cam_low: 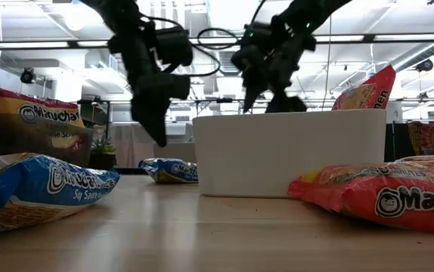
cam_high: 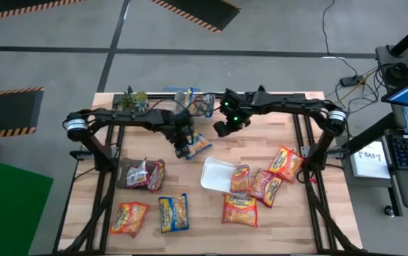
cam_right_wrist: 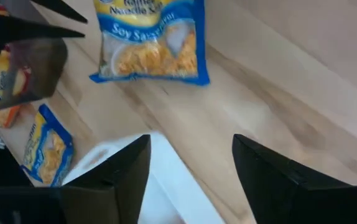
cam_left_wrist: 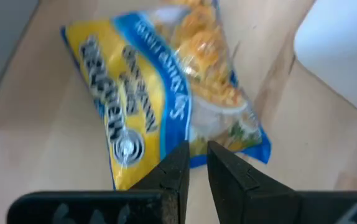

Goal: Sort Maruchan noodles
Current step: Put the blue noodle pack into the gray bin

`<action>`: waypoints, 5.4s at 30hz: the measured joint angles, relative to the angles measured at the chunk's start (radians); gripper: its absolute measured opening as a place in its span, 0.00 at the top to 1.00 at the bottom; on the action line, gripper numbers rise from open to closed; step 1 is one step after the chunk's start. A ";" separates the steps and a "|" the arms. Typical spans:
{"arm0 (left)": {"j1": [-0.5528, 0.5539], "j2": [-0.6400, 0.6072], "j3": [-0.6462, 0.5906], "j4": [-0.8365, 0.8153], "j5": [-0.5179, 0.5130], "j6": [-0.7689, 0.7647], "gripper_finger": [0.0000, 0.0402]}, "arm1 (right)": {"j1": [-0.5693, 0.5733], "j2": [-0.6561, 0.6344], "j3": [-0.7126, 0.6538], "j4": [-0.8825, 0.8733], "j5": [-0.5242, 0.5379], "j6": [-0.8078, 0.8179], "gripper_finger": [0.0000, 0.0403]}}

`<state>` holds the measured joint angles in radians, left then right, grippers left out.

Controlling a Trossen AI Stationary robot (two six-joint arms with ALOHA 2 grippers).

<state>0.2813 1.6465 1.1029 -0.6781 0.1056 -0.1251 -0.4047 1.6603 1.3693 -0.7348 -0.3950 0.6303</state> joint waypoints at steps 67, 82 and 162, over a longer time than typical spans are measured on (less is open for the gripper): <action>-0.001 0.008 -0.283 0.330 0.014 -0.199 0.90 | -0.010 0.337 -0.031 0.622 -0.088 -0.001 0.21; -0.001 0.016 -0.285 0.366 0.008 -0.208 0.90 | 0.046 0.367 -0.080 0.755 -0.110 0.027 0.23; 0.303 -0.442 0.276 0.023 -0.403 0.249 0.90 | -0.149 0.674 0.980 -0.064 0.119 -0.232 0.95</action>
<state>0.5846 1.2041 1.3792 -0.6548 -0.2970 0.1238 -0.5533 2.3344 2.3490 -0.7990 -0.2764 0.3986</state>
